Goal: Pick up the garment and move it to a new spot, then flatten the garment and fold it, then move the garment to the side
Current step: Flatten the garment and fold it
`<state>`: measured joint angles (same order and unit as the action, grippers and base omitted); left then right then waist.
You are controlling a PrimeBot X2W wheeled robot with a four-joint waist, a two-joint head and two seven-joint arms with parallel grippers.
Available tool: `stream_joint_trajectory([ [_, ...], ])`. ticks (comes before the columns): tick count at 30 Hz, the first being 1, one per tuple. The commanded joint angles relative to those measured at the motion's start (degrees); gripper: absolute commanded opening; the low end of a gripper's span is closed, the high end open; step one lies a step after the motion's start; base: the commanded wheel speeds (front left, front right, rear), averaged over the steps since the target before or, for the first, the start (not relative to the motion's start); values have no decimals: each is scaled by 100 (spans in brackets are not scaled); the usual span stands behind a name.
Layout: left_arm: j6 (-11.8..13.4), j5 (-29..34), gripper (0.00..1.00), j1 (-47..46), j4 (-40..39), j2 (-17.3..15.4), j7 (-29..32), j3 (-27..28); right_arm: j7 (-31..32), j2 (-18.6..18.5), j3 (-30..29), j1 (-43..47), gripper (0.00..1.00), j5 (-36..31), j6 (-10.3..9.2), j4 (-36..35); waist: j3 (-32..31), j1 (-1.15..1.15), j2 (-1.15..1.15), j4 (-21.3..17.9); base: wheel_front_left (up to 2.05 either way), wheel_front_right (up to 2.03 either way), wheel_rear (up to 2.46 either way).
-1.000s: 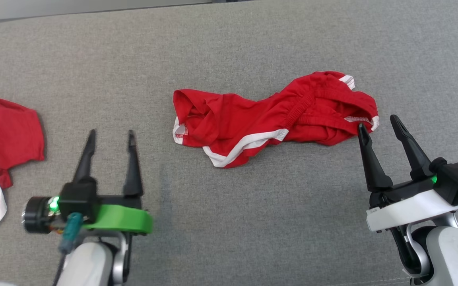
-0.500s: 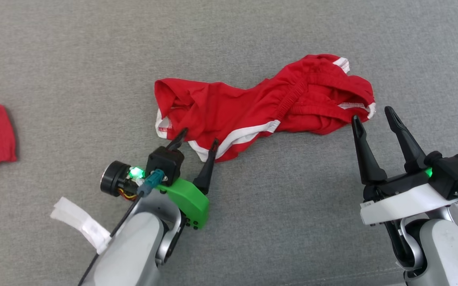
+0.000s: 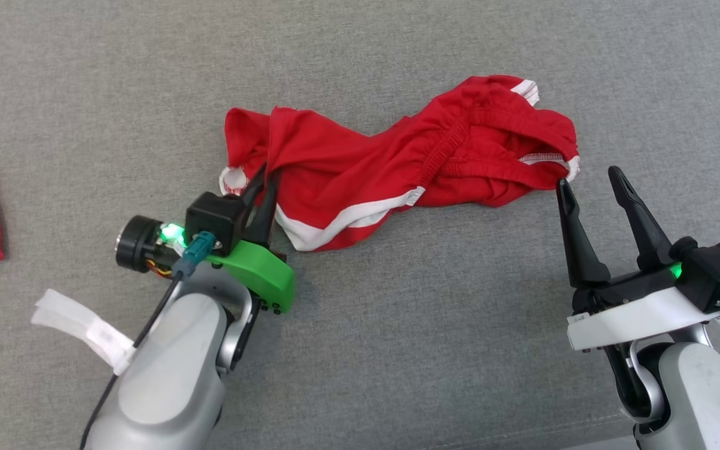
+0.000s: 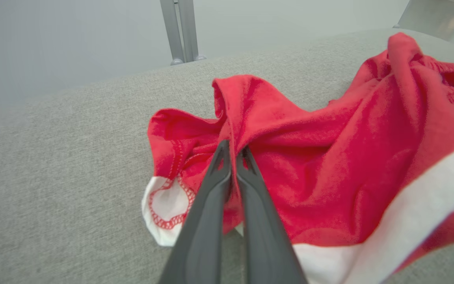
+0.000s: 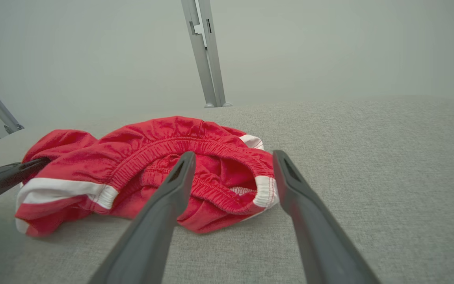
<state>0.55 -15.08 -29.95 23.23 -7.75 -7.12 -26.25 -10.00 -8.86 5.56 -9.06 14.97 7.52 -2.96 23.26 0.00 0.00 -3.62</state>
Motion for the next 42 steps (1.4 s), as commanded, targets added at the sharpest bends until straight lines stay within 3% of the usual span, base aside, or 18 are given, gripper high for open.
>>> stream_joint_trajectory([
  [1, 51, 0, 0, -105, -132, -84, -11, 26, -14, 9, -17, 2, 100, 40, -6, 14, 0, 0, 0, 43, 0, 0, 0],
  [8, -17, -164, 0, -347, -536, -293, 308, 186, 53, -29, 48, -113, 100, 85, -6, 34, 92, 0, 0, 94, 0, 0, 0],
  [15, -324, -545, 0, -925, 305, -247, 655, 328, 21, -13, 129, -256, 100, 150, -6, 138, 268, 0, 0, -35, 0, 0, 0],
  [16, -375, -589, 25, -1021, 507, -216, 660, 329, 4, -7, 136, -270, 100, 155, -6, 163, 283, 0, 0, -51, 0, 0, 0],
  [17, -422, -639, 76, -1112, 681, -171, 606, 336, -12, 0, 144, -287, 100, 158, -6, 183, 295, 0, 0, -66, 0, 0, 0],
  [18, -455, -678, 100, -1177, 805, -133, 562, 334, -20, 3, 152, -298, 100, 163, -6, 203, 298, 0, 0, -76, 0, 0, 0],
  [26, -297, -679, 100, -958, 1064, 49, -384, 396, -75, -21, 159, -275, 100, 102, -6, 198, 131, 0, 0, -13, 0, 0, 0],
  [30, -92, -643, 100, -560, 613, -4, -656, 485, -26, -56, 134, -194, 100, 58, -6, 116, -28, 0, 0, 89, 0, 0, 0],
  [37, 566, -461, 100, 513, -675, -208, -802, 869, 72, -67, 109, -50, 100, -9, -6, 15, -337, 0, 0, 221, 0, 0, 0],
  [42, 878, -338, 100, 1252, -1387, -357, -807, 1025, 156, -78, 59, 87, 100, -18, -6, -41, -517, 0, 0, 290, 0, 0, 0],
])
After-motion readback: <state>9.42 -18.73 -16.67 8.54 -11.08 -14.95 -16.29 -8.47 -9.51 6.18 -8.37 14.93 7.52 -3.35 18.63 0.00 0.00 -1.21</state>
